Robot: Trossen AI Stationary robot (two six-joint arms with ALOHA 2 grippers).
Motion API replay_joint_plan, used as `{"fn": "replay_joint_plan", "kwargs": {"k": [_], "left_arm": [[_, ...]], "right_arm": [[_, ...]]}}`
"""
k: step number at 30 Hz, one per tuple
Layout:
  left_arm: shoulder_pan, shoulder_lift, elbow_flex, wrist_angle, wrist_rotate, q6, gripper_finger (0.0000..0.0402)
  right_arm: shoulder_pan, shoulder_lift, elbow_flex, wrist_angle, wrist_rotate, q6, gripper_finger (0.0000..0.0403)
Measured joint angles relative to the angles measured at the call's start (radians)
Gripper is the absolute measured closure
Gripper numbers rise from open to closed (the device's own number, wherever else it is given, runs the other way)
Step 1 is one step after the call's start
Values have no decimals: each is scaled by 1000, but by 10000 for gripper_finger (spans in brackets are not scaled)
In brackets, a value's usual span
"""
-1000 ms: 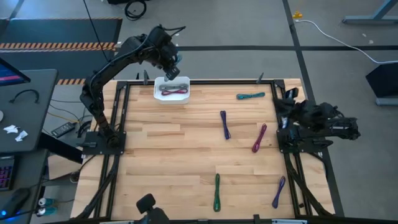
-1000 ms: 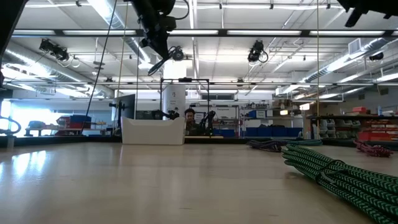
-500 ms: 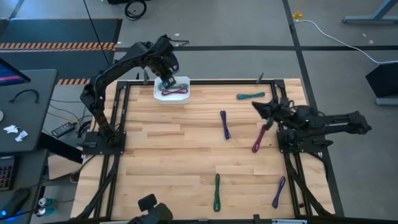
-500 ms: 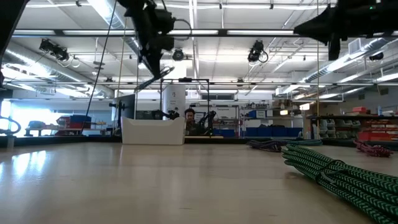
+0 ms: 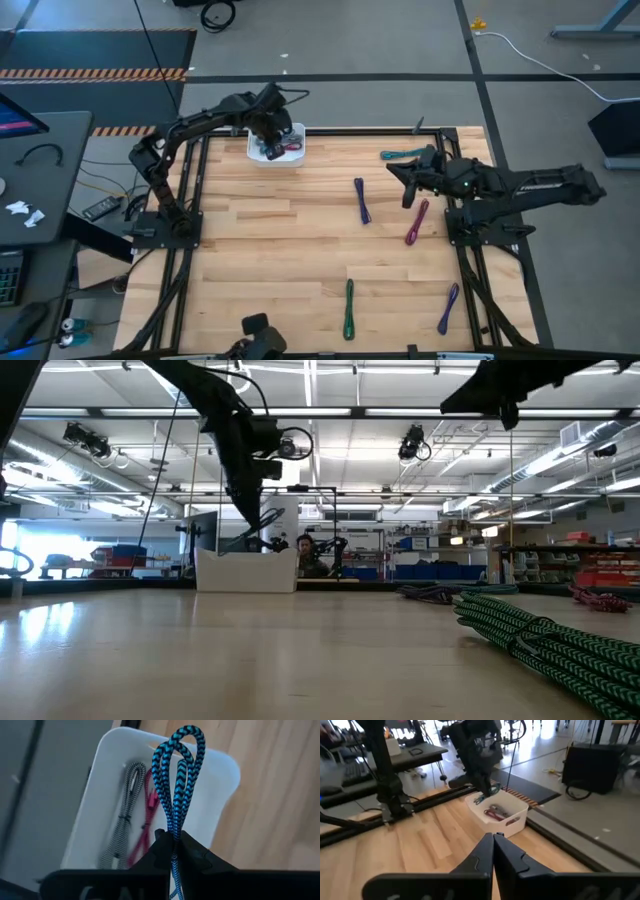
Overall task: Pick and place USB-C Cables
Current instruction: Put the bottom blue charger cable into the white bin, then put the green charger cable into the white bin
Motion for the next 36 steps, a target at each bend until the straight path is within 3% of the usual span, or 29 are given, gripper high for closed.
{"fn": "replay_joint_plan", "kwargs": {"k": [3,7,11,21,30,36], "left_arm": [[0,0,-24,46,-41,146,385],[7,0,-56,126,-46,219,385],[20,2,-104,148,18,251,385],[29,123,-129,164,10,279,381],[11,149,-122,189,-20,352,298],[9,142,-10,80,-48,313,225]], "right_arm": [[-12,37,34,-2,0,-33,389],[-31,60,50,2,0,-9,389],[-35,63,50,11,-9,46,389],[-34,63,50,43,-75,54,389],[-34,63,50,43,-97,54,389],[-34,63,50,60,-97,53,389]]}}
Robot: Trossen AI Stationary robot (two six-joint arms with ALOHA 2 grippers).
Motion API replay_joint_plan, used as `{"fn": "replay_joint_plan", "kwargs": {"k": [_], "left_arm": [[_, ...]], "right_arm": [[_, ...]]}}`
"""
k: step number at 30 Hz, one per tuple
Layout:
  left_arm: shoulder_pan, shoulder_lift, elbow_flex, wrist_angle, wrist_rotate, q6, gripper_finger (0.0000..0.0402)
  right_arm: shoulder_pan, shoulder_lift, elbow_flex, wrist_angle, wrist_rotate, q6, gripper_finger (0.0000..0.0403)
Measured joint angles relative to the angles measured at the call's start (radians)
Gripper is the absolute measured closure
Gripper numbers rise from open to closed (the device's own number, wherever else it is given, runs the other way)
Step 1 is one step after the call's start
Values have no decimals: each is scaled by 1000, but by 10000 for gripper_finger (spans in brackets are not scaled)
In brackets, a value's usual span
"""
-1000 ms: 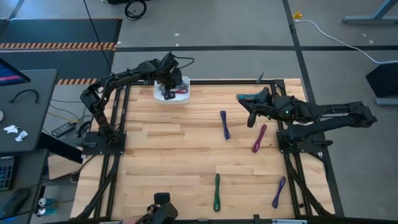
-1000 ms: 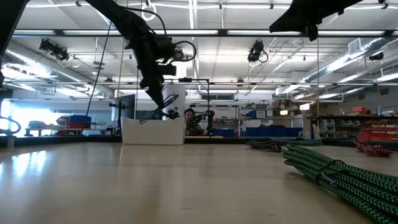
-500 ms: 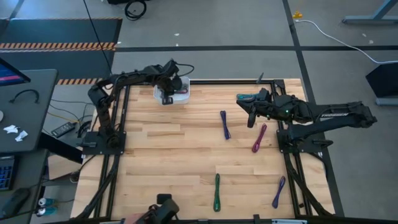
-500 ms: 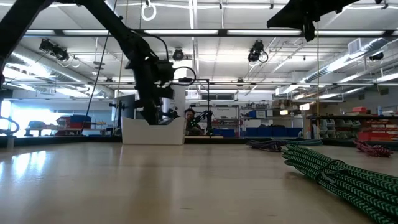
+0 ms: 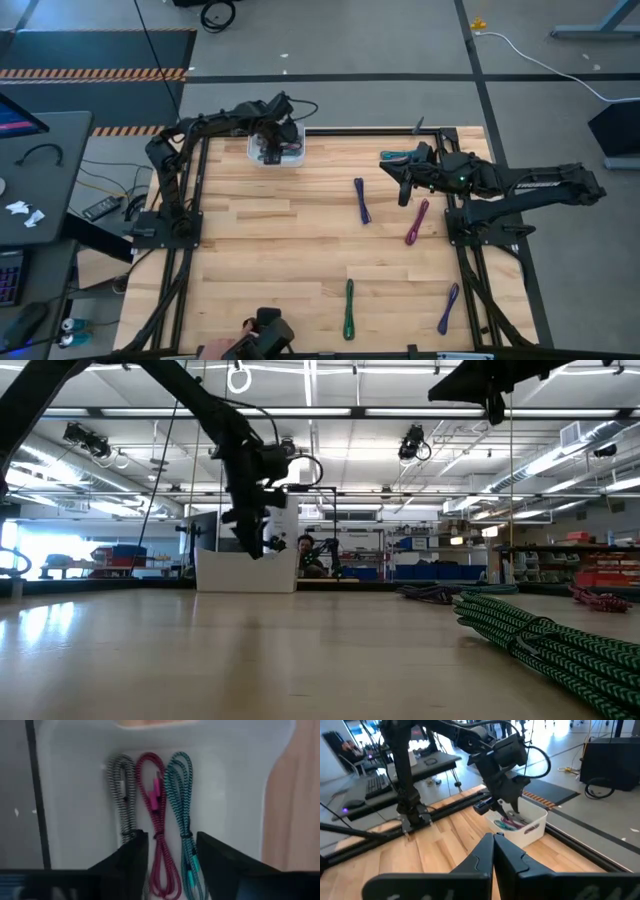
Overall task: Pick and place USB-C Cables
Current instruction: Put the green charger cable into the white bin
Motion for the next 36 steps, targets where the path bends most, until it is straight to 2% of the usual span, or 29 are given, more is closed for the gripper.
{"fn": "replay_joint_plan", "kwargs": {"k": [5,8,12,17,19,21,24,26,29,32,36], "left_arm": [[-23,-6,186,-187,19,-185,193],[-48,-7,307,-274,120,-318,191],[-106,-25,415,-265,230,-430,206],[-228,-86,438,-191,235,-547,232],[-287,-105,438,-191,232,-602,241],[-355,-115,438,-189,213,-678,249],[-459,-116,437,-197,144,-818,259],[-533,-115,434,-192,66,-905,263],[-636,-110,406,-176,-66,-1040,269],[-724,-109,344,-134,-139,-1224,273],[-831,-109,227,-85,-149,-1583,276]], "right_arm": [[0,0,0,86,-1,0,389],[0,0,0,156,-1,-1,389],[0,-1,0,202,-1,0,389],[2,-8,0,187,-2,-2,389],[7,-23,0,167,-37,10,389],[14,-43,22,74,-125,11,390],[21,-51,120,-222,-237,42,397],[21,-41,209,-448,-257,75,398],[21,-24,318,-675,-258,110,398],[21,-16,368,-777,-257,150,398],[21,-14,370,-849,-278,183,396]]}}
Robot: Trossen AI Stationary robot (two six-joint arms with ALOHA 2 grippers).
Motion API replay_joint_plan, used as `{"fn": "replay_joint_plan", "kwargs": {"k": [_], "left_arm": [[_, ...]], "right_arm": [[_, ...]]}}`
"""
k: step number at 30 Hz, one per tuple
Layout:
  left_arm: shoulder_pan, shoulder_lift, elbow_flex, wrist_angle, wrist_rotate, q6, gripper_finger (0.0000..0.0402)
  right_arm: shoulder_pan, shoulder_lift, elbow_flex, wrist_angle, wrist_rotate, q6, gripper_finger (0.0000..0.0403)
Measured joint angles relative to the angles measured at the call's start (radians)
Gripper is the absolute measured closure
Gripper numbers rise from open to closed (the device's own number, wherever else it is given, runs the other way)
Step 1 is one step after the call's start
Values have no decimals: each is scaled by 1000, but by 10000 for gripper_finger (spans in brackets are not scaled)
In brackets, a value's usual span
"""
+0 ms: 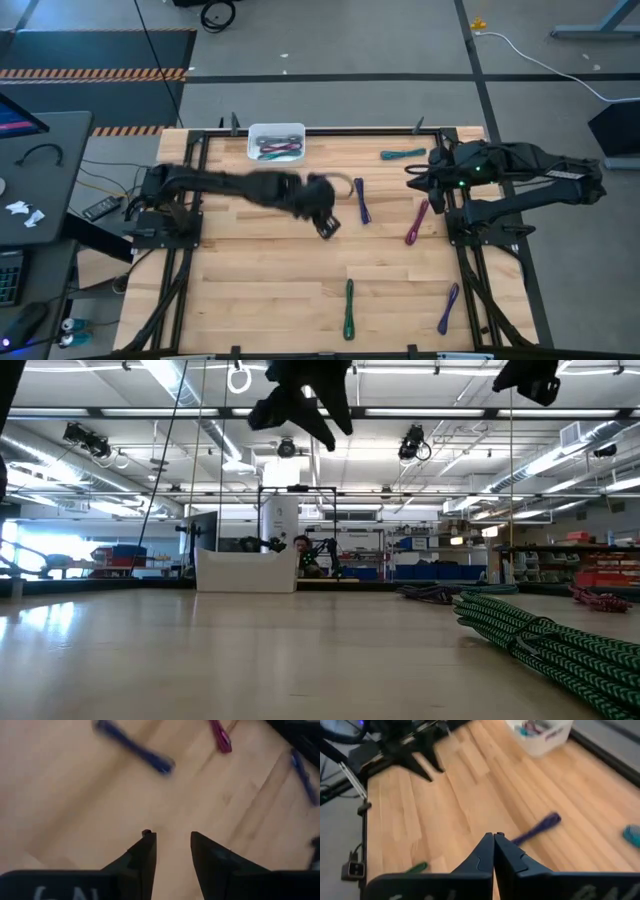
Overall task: Pick and place USB-C Cables
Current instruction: Put the green charger cable into the white bin
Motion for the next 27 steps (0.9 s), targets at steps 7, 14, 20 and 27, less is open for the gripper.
{"fn": "replay_joint_plan", "kwargs": {"k": [7,14,20,27], "left_arm": [[-190,17,-258,602,69,-467,276],[-276,162,-159,611,131,-604,273],[-251,335,127,293,190,-697,279],[-202,463,225,286,383,-868,206]], "right_arm": [[0,14,0,-27,-14,-20,388],[0,17,-1,-22,-11,-121,391],[0,18,-1,-26,-11,-140,390],[0,18,-2,-31,-10,-140,391]]}}
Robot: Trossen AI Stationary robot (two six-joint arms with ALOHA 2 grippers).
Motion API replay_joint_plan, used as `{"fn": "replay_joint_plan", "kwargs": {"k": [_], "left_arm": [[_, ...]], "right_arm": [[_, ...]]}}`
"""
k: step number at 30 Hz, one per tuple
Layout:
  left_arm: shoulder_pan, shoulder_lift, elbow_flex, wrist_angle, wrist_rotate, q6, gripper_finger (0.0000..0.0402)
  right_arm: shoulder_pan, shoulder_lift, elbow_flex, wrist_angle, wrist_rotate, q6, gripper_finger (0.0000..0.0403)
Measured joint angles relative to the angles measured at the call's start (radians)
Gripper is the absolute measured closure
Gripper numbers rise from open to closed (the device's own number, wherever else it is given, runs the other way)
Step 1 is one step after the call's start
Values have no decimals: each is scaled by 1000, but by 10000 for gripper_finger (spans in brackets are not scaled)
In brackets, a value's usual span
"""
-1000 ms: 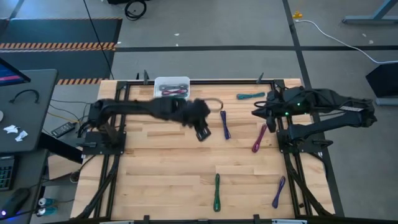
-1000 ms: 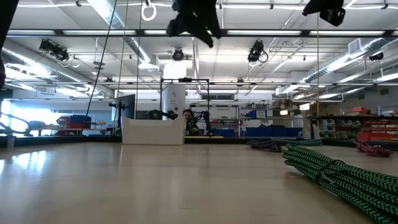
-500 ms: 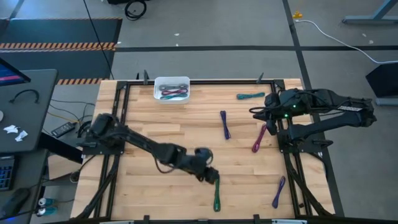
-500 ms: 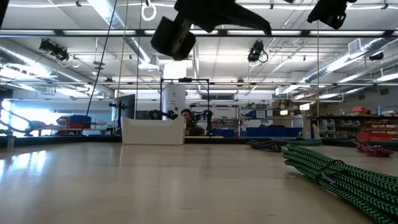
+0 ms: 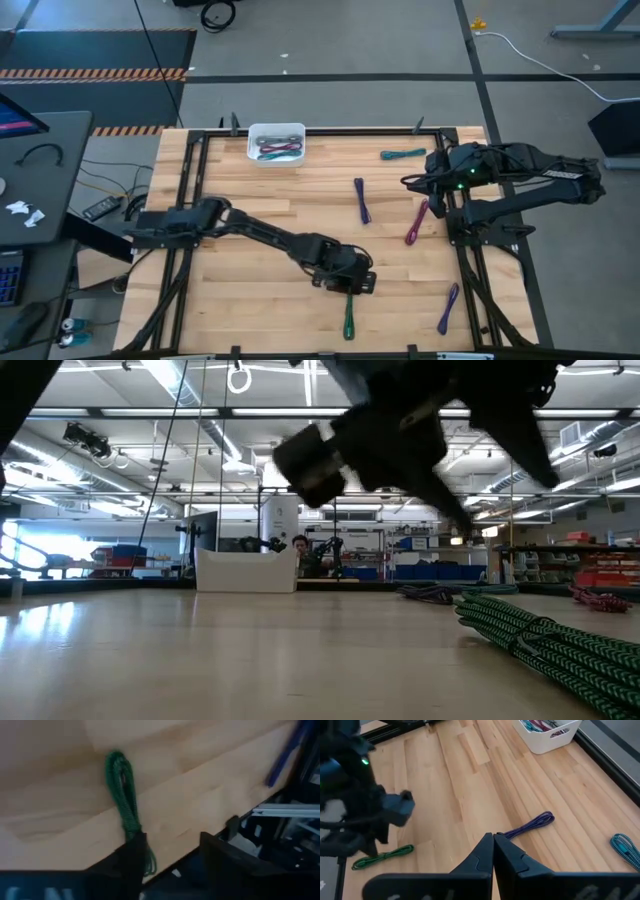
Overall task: Pick and place USB-C Cables
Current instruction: Put the green charger cable into the white bin
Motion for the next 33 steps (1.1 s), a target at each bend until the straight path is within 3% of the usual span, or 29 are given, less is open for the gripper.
{"fn": "replay_joint_plan", "kwargs": {"k": [6,12,20,31,33], "left_arm": [[16,30,-2,-102,66,-71,120],[-1,80,2,-35,-11,-23,123],[-22,102,5,-111,-172,10,181],[-19,114,4,-151,-201,50,343],[-18,112,3,-157,-203,77,357]], "right_arm": [[0,-3,0,-5,-5,0,391],[0,-13,0,-15,-9,0,390],[-1,-22,0,-15,-9,0,391],[-1,-25,0,-13,-10,0,391],[-2,-24,0,-13,-10,0,390]]}}
